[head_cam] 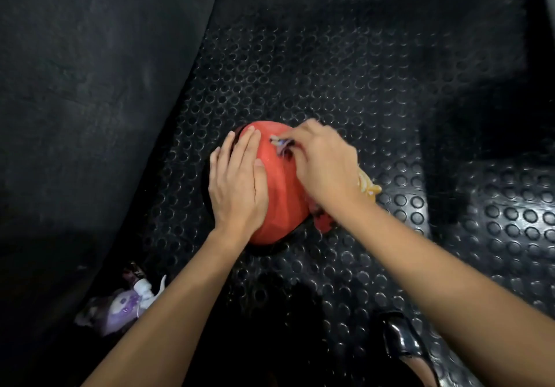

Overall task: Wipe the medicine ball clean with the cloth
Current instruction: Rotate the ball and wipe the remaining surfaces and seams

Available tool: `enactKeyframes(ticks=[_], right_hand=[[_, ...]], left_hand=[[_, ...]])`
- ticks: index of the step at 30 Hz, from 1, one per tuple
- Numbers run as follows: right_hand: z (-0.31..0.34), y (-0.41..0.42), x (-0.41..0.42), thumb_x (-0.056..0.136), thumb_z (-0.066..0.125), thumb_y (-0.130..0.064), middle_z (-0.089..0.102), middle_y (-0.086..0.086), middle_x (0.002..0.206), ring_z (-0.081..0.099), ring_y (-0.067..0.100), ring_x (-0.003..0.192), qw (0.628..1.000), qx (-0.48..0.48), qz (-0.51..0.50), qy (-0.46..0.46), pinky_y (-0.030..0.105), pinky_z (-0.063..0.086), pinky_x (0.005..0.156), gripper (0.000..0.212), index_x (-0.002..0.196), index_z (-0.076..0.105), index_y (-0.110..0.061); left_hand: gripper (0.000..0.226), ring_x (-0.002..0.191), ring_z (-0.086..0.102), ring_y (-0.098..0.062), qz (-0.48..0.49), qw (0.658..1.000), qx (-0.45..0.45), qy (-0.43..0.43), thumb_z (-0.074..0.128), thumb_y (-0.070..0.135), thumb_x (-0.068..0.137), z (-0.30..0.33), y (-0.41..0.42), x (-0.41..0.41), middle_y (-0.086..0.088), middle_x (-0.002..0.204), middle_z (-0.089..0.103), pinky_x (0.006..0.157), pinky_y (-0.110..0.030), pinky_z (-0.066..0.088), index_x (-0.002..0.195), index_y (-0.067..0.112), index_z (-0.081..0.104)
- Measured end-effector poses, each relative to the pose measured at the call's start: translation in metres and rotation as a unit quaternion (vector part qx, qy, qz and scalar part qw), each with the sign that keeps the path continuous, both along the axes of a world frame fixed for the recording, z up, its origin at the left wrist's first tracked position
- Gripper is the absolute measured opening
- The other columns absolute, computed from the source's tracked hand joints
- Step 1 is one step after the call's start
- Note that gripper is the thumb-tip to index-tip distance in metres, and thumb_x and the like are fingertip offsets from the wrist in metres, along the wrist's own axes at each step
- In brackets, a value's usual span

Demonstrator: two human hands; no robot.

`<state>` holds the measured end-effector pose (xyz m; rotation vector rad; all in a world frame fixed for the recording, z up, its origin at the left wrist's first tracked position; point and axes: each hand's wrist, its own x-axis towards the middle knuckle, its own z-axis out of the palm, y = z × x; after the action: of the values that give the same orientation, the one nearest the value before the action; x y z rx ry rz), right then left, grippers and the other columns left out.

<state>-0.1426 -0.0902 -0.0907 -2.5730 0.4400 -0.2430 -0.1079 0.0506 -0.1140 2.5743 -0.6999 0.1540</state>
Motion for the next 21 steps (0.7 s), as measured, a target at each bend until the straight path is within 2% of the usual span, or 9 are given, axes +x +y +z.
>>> enactKeyframes(ticks=[2,6,7,11,16,18,21], right_hand=[[-0.004,-0.006,0.005,0.093,0.049,-0.020,0.059,-0.007,0.107,0.055,0.019,0.100,0.999,0.035,-0.033,0.013,0.036,0.048,0.070,0.028,0.112,0.065,-0.033],[0.004,0.017,-0.020,0.090,0.052,-0.022,0.062,-0.006,0.098,0.058,0.020,0.087,0.998,-0.003,0.038,-0.045,0.032,0.050,0.055,0.023,0.103,0.069,-0.029],[0.002,0.012,-0.022,0.090,0.053,-0.021,0.062,-0.006,0.098,0.058,0.020,0.087,0.998,-0.007,0.049,-0.044,0.033,0.051,0.055,0.023,0.104,0.069,-0.030],[-0.013,-0.024,0.004,0.093,0.052,-0.019,0.060,-0.009,0.108,0.057,0.018,0.103,0.996,0.062,-0.044,0.036,0.033,0.045,0.075,0.027,0.110,0.066,-0.034],[-0.020,-0.016,-0.018,0.093,0.052,-0.020,0.060,-0.013,0.109,0.057,0.015,0.103,0.994,0.080,-0.067,0.014,0.033,0.047,0.078,0.027,0.112,0.065,-0.034],[-0.020,-0.013,-0.024,0.094,0.052,-0.020,0.060,-0.012,0.109,0.057,0.015,0.102,0.995,0.075,-0.064,0.010,0.033,0.047,0.075,0.027,0.114,0.064,-0.032],[-0.019,-0.004,-0.033,0.093,0.053,-0.019,0.060,-0.009,0.107,0.057,0.017,0.099,0.996,0.059,-0.062,-0.002,0.034,0.050,0.072,0.026,0.114,0.065,-0.027]], left_hand=[[0.052,0.140,0.033,-0.024,0.005,1.000,0.005,0.000,0.026,0.023,0.094,0.000,-0.003,-0.003,-0.003,0.144,0.047,0.115,-0.046,0.023,0.139,0.009,0.048],[0.049,0.137,0.038,-0.026,-0.009,1.000,0.017,-0.015,0.026,0.022,0.095,0.001,-0.003,-0.002,-0.004,0.141,0.050,0.113,-0.045,0.026,0.135,0.008,0.052],[0.049,0.136,0.038,-0.026,-0.019,1.000,0.017,-0.016,0.027,0.022,0.095,0.002,-0.001,-0.002,-0.004,0.141,0.051,0.113,-0.045,0.025,0.135,0.008,0.052],[0.049,0.138,0.035,-0.025,-0.054,0.998,0.023,-0.023,0.028,0.021,0.095,0.002,0.001,-0.006,-0.004,0.142,0.050,0.116,-0.040,0.017,0.136,0.007,0.050],[0.051,0.140,0.032,-0.023,-0.095,0.995,0.037,-0.016,0.028,0.024,0.094,0.004,0.004,-0.003,-0.003,0.145,0.046,0.117,-0.044,0.021,0.140,0.010,0.046],[0.054,0.143,0.024,-0.019,-0.023,0.998,0.020,0.046,0.025,0.029,0.095,0.008,-0.001,0.003,-0.001,0.150,0.038,0.119,-0.039,0.014,0.144,0.013,0.039],[0.050,0.145,0.018,-0.015,0.136,0.982,-0.009,0.130,0.023,0.033,0.100,0.010,-0.016,0.012,0.003,0.152,0.034,0.119,-0.035,0.008,0.146,0.017,0.036]])
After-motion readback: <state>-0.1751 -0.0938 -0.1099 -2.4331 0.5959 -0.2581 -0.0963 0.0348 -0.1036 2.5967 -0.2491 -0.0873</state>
